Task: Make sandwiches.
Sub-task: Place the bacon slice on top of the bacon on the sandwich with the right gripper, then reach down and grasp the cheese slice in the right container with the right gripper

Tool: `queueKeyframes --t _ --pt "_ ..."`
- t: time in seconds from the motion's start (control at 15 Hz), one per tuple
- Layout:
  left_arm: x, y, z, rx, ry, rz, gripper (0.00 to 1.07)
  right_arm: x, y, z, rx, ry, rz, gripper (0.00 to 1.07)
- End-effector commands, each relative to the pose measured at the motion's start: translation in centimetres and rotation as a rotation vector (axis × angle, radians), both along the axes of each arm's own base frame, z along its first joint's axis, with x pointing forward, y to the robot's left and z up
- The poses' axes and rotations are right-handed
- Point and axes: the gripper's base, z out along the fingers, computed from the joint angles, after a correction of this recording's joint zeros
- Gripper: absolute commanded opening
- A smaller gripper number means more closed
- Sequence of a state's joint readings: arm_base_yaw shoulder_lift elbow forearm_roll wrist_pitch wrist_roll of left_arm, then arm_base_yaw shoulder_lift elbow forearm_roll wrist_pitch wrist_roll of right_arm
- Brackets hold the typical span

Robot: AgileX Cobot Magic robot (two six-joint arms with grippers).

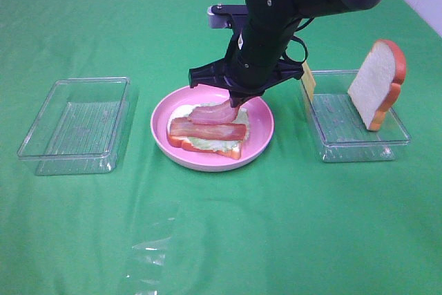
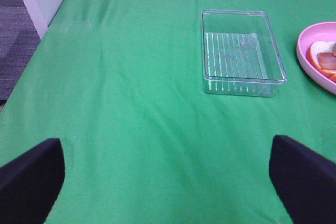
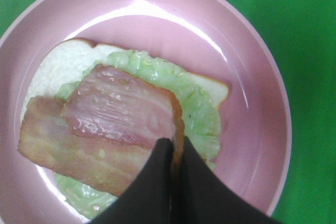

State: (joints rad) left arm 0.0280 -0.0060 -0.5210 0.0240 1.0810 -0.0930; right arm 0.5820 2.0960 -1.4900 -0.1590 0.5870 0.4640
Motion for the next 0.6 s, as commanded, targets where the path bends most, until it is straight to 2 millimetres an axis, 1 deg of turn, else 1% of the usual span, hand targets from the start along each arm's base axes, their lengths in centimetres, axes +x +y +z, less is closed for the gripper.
queueKeyframes --t 0.07,0.2,0.27,0.33,0.6 --pt "-0.2 0.0 -0.1 0.0 -0.013 -0.004 1.0 -0.2 -0.1 -0.1 -0.018 0.027 -0.004 0.16" --pt "-0.2 0.0 -0.1 0.0 -0.013 -0.004 1.0 -0.4 -0.3 -0.1 -0.068 0.041 0.077 0.72" --pt "-0.2 0.0 -0.1 0.0 -0.013 -0.004 1.0 -0.6 -0.4 -0.1 -0.088 0.054 0.101 0.94" --pt "-0.2 0.0 -0.1 0.0 -0.013 -0.004 1.0 -0.8 -0.6 0.3 -0.116 0.067 0.142 0.99" --pt "-0.2 0.0 -0.1 0.0 -0.013 -0.004 1.0 -1.4 -1.2 3.6 -0.135 0.024 0.182 0.99"
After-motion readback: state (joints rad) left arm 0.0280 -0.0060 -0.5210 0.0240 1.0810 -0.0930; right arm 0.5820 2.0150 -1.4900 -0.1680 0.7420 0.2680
